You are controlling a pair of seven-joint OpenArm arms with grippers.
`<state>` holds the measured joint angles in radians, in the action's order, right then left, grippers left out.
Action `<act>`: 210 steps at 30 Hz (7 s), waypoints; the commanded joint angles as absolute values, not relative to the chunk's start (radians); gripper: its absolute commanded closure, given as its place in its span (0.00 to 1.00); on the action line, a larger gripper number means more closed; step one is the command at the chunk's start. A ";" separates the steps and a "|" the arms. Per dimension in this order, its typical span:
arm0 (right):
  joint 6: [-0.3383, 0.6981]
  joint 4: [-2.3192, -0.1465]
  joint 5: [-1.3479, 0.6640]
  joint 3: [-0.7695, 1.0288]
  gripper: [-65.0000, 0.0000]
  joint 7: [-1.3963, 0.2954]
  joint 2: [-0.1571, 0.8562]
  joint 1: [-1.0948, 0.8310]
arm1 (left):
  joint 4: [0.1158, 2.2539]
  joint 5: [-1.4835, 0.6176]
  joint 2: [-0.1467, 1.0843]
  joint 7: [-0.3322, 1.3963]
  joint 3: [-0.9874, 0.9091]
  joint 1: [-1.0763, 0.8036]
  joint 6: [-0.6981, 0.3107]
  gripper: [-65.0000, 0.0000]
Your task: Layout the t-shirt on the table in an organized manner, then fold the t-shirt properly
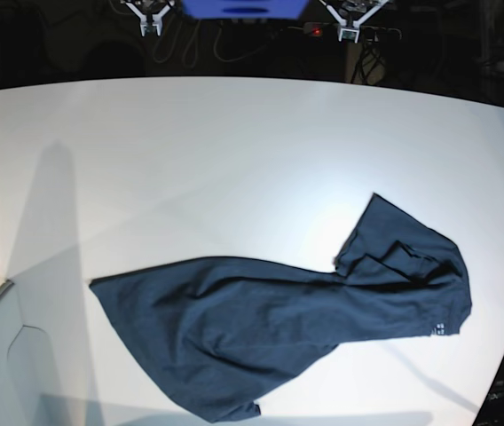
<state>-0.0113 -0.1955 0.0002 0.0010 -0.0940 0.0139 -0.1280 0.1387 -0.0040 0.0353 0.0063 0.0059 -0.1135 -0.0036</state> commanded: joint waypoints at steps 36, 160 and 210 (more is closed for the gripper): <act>0.002 -1.868 0.005 0.008 1.00 -0.105 0.013 -1.010 | 1.807 -0.008 0.223 0.010 -0.008 -0.848 0.002 0.85; 0.007 -1.021 0.005 -0.125 0.92 -0.418 0.025 0.177 | 1.382 -0.489 0.231 0.220 -0.512 -0.367 -0.007 1.00; 0.007 -1.455 0.002 -0.119 1.00 -0.429 -0.015 0.486 | 1.342 -0.331 0.286 0.217 -0.674 -0.394 -0.203 1.00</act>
